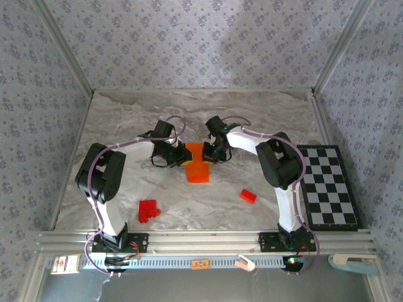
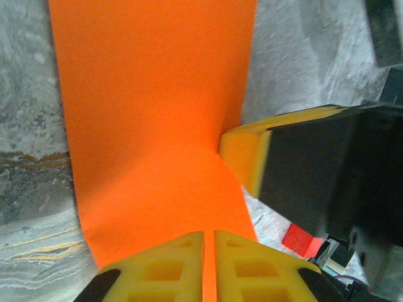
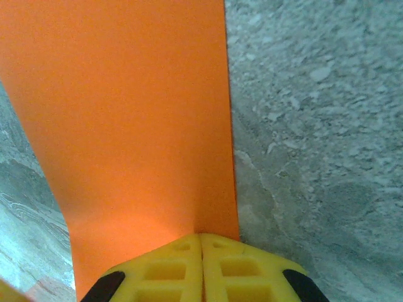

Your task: Fold a paper plane with a square sheet of paper (pick it up from the middle)

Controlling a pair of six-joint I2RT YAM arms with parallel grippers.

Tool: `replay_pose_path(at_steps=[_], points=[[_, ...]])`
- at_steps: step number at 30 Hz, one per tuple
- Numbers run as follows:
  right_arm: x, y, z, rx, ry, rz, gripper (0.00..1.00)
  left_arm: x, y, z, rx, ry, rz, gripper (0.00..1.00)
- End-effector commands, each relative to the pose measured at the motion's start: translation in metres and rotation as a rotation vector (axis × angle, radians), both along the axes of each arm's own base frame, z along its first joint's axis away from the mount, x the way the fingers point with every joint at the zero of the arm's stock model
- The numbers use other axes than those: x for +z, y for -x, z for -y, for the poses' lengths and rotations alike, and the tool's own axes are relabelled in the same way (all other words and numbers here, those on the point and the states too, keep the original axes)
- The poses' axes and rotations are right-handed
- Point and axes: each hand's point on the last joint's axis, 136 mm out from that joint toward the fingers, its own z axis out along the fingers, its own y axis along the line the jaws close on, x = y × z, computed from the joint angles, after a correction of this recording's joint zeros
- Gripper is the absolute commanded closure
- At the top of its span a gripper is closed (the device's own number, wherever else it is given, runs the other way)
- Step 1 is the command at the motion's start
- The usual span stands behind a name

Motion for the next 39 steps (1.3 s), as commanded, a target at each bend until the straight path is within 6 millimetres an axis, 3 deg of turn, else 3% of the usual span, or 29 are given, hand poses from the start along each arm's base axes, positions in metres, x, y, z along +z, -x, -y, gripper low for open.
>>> replay_pose_path(at_steps=[1, 7, 12, 17, 19, 23, 26, 29, 34, 39], points=[[-0.084, 0.044, 0.063, -0.029, 0.315, -0.178, 0.92, -0.011, 0.015, 0.007, -0.059, -0.004, -0.056, 0.88], [-0.086, 0.044, 0.065, -0.016, 0.321, -0.179, 0.92, -0.033, 0.021, -0.004, -0.066, -0.08, -0.075, 0.88], [-0.088, 0.043, 0.069, -0.014, 0.331, -0.178, 0.92, -0.048, 0.031, -0.028, -0.066, -0.162, -0.093, 0.88], [-0.088, 0.043, 0.073, -0.004, 0.339, -0.179, 0.92, -0.053, 0.039, -0.056, -0.049, -0.222, -0.115, 0.89], [-0.088, 0.043, 0.074, -0.003, 0.342, -0.181, 0.92, -0.044, 0.038, -0.061, -0.042, -0.2, -0.109, 0.89], [-0.088, 0.043, 0.075, -0.002, 0.342, -0.179, 0.92, 0.016, 0.023, -0.043, -0.053, -0.07, 0.038, 0.88], [-0.088, 0.041, 0.074, 0.002, 0.342, -0.175, 0.92, 0.037, 0.018, -0.028, -0.063, -0.017, 0.085, 0.88], [-0.088, 0.041, 0.075, 0.006, 0.346, -0.176, 0.92, 0.032, 0.018, -0.012, -0.068, 0.004, 0.062, 0.88], [-0.087, 0.042, 0.077, 0.004, 0.353, -0.178, 0.92, 0.005, 0.026, 0.009, -0.079, 0.0, -0.014, 0.88], [-0.087, 0.041, 0.078, 0.003, 0.355, -0.176, 0.92, -0.024, 0.036, -0.001, -0.068, -0.07, -0.065, 0.89]])
